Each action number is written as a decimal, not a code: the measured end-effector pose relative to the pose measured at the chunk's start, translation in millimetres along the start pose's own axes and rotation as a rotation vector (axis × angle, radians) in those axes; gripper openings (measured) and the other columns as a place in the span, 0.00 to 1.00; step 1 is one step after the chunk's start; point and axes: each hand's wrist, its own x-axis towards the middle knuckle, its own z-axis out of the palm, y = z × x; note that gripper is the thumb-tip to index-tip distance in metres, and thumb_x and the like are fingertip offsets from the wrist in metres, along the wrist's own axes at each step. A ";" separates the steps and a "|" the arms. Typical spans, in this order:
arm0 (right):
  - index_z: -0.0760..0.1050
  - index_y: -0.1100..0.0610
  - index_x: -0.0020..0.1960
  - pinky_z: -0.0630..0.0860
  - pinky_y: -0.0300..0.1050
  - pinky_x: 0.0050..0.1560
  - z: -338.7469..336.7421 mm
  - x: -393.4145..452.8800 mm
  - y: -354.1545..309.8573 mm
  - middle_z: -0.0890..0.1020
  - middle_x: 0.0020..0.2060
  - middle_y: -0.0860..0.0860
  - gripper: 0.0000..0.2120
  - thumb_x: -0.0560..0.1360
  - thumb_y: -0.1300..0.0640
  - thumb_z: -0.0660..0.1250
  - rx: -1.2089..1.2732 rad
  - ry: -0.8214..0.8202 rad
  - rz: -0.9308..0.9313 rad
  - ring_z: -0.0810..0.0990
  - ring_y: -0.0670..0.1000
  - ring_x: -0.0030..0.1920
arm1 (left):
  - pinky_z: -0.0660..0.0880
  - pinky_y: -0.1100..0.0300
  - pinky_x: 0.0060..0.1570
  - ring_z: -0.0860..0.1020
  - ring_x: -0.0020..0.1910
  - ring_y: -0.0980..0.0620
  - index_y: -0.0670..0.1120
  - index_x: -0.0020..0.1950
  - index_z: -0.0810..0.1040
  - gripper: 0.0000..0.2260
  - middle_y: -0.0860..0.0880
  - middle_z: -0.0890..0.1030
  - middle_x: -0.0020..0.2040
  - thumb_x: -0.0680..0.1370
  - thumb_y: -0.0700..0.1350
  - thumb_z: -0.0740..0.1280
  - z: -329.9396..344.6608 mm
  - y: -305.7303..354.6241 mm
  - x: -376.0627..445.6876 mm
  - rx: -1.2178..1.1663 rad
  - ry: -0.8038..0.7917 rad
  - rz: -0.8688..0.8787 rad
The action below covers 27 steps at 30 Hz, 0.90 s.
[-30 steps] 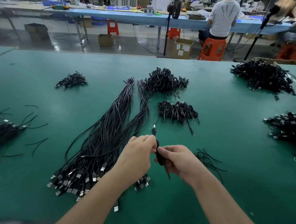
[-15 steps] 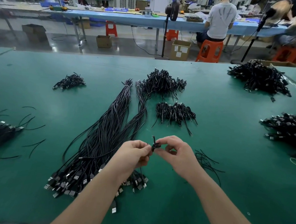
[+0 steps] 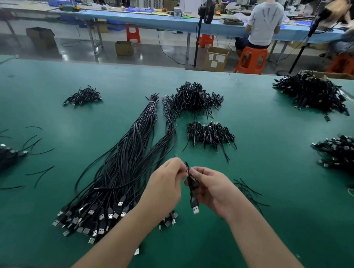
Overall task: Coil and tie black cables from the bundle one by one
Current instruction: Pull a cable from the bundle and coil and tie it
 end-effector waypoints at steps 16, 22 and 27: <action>0.85 0.50 0.49 0.74 0.30 0.43 -3.8 -3.6 8.2 0.85 0.38 0.40 0.10 0.74 0.65 0.74 -0.746 0.149 -0.532 0.81 0.36 0.37 | 0.80 0.58 0.39 0.80 0.31 0.57 0.43 0.46 0.82 0.02 0.50 0.84 0.34 0.78 0.38 0.72 -1.1 -13.6 5.4 -0.487 -0.098 -0.546; 0.85 0.53 0.57 0.75 0.34 0.49 -5.0 -7.9 8.6 0.81 0.50 0.46 0.13 0.74 0.64 0.73 -1.056 0.230 -0.772 0.77 0.40 0.44 | 0.82 0.52 0.45 0.82 0.34 0.54 0.45 0.44 0.82 0.04 0.48 0.85 0.36 0.77 0.37 0.73 -1.8 -10.7 3.7 -0.459 -0.079 -0.520; 0.85 0.51 0.51 0.75 0.33 0.44 -6.9 -9.6 8.6 0.85 0.41 0.40 0.08 0.76 0.61 0.72 -0.963 0.154 -0.686 0.81 0.40 0.41 | 0.82 0.52 0.45 0.82 0.36 0.52 0.46 0.43 0.82 0.06 0.50 0.84 0.36 0.77 0.36 0.72 -5.1 -10.4 1.5 -0.376 -0.093 -0.390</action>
